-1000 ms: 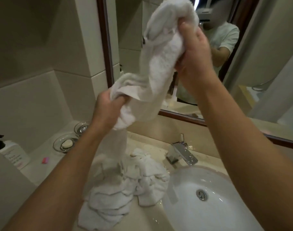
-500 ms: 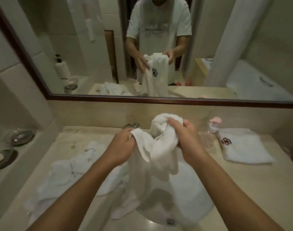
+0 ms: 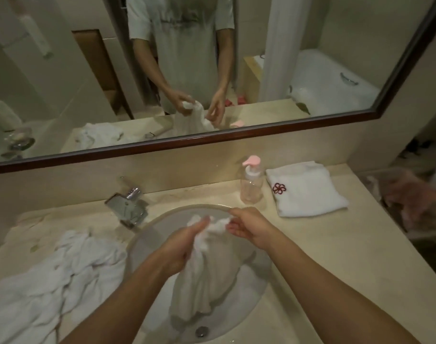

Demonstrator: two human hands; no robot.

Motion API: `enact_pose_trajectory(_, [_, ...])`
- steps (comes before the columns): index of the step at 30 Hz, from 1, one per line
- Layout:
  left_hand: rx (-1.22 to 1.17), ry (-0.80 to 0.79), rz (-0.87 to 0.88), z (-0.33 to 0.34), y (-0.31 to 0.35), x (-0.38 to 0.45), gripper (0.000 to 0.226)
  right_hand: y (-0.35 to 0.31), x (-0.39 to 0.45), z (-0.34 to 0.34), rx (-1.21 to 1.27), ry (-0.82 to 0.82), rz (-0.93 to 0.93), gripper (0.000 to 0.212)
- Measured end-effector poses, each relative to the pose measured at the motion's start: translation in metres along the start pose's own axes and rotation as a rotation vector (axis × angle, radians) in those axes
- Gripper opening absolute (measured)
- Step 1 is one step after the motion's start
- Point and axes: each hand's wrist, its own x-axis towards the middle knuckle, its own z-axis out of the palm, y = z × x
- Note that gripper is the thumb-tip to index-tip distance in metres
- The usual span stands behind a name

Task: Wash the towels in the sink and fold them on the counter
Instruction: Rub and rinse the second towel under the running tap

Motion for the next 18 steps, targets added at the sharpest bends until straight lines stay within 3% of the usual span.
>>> enact_pose_trajectory(2, [-0.238, 0.005, 0.039, 0.018, 0.011, 0.018, 0.065, -0.014, 0.008, -0.011, -0.189, 0.025, -0.163, 0.010])
enact_pose_trajectory(5, [-0.537, 0.041, 0.064, 0.039, 0.028, 0.043, 0.068, -0.043, 0.014, -0.034, -0.546, 0.351, -0.597, 0.020])
enact_pose_trajectory(7, [-0.634, 0.078, 0.096, 0.053, 0.040, 0.059, 0.063, -0.067, 0.017, -0.049, -0.728, 0.460, -0.780, 0.031])
enact_pose_trajectory(12, [-0.731, 0.035, 0.148, 0.080, 0.075, 0.095, 0.064, -0.081, 0.050, -0.066, -1.213, 0.308, -0.825, 0.046])
enact_pose_trajectory(18, [-0.762, -0.046, 0.129, 0.085, 0.079, 0.131, 0.071, -0.052, 0.067, -0.073, -1.181, 0.311, -0.891, 0.058])
